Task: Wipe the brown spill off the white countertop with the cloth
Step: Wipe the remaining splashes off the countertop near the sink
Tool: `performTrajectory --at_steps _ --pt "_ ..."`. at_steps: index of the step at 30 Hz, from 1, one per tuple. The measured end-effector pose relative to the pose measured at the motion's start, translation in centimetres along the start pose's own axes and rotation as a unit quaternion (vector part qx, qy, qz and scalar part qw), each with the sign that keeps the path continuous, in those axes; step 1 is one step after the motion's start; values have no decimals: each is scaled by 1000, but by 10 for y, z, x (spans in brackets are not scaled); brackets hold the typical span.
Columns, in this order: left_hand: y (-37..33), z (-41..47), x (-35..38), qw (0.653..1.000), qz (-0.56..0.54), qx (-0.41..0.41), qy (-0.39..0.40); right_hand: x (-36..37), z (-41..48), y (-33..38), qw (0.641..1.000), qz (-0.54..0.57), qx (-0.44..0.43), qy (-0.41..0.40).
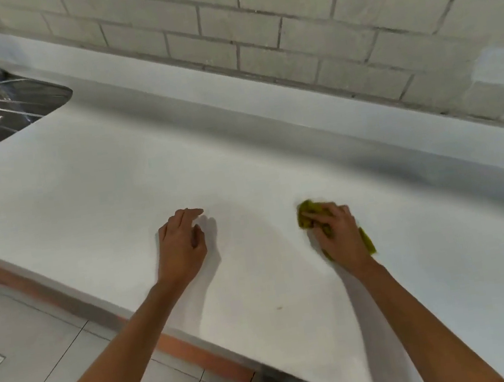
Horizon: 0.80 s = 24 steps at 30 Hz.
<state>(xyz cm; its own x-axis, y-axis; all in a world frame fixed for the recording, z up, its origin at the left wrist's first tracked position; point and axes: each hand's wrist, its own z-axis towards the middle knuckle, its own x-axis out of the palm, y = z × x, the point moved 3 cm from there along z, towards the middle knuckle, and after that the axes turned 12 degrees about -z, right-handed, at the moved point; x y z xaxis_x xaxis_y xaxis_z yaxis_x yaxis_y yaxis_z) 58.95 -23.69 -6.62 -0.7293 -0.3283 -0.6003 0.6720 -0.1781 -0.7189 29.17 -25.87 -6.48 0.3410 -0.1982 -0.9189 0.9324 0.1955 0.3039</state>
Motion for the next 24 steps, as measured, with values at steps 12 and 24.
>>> performTrajectory --at_steps 12,24 --pt "0 -47 -17 999 -29 -9 35 46 6 140 982 98 -121 106" --pt "4 -50 -16 997 -20 26 67 -16 -52 4 994 -45 104 2"
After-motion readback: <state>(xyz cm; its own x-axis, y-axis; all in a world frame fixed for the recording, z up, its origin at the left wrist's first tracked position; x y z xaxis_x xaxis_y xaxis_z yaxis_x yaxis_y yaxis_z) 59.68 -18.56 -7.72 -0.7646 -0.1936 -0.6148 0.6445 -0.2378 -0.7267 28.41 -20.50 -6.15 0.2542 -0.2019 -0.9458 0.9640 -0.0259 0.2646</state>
